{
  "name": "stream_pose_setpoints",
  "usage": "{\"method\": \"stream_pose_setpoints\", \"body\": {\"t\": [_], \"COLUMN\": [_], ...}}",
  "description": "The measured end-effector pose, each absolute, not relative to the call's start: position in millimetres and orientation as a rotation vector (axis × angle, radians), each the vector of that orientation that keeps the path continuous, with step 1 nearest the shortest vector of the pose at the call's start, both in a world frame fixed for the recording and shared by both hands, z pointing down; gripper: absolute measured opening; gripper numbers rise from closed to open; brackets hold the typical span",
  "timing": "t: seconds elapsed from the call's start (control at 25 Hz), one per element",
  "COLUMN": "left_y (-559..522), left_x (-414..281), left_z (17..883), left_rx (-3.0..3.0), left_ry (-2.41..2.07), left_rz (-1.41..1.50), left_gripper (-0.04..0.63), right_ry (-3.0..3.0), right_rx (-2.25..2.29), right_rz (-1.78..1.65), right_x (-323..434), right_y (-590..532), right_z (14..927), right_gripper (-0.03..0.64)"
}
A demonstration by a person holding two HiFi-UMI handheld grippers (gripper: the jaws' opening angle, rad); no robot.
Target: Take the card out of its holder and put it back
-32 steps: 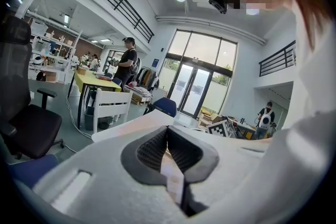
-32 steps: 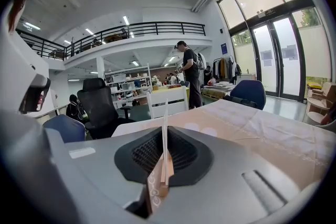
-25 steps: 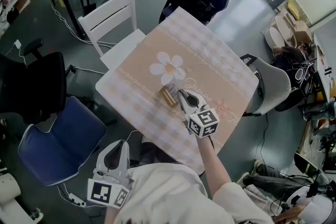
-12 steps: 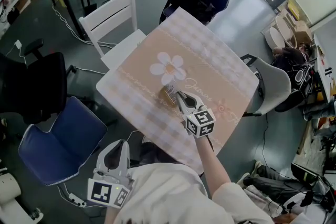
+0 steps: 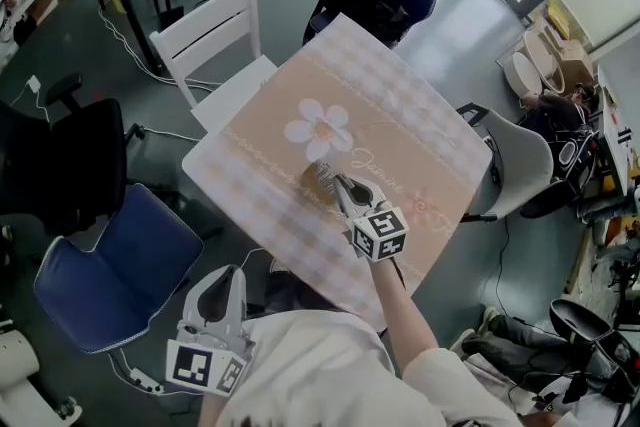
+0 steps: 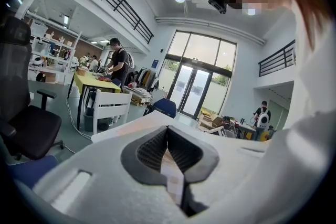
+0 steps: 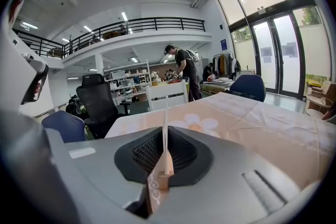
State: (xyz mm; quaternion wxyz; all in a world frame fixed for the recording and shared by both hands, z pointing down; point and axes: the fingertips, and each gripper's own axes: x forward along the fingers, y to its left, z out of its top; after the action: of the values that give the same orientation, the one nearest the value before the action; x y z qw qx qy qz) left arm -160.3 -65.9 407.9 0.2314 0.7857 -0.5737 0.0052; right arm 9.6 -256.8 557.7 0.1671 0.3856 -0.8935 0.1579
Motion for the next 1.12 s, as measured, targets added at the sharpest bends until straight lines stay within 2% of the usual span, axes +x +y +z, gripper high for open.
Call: {"method": "stream_pose_setpoints", "body": {"t": [0.76,0.92,1.12], "left_y": [-65,-64,-64], "left_x": [-160,-161,-162], "left_z": [407,408,404], "left_rx": [2.162,2.162,2.182], "left_ry": [-1.574,-1.58,-1.585], "left_rz": [0.006,0.005,-0.011], "left_gripper": [0.002,0.002,0.002], "right_ry": [-2.555,-2.581,-2.605], "right_rx": [1.103,1.122,1.139], "right_rz": [0.491,0.488,0.435], "right_x": [12,12,12], "right_y": [-260,-265,-267], "right_z": [556,544,526], "right_gripper": [0.018,0.072,0.079]}}
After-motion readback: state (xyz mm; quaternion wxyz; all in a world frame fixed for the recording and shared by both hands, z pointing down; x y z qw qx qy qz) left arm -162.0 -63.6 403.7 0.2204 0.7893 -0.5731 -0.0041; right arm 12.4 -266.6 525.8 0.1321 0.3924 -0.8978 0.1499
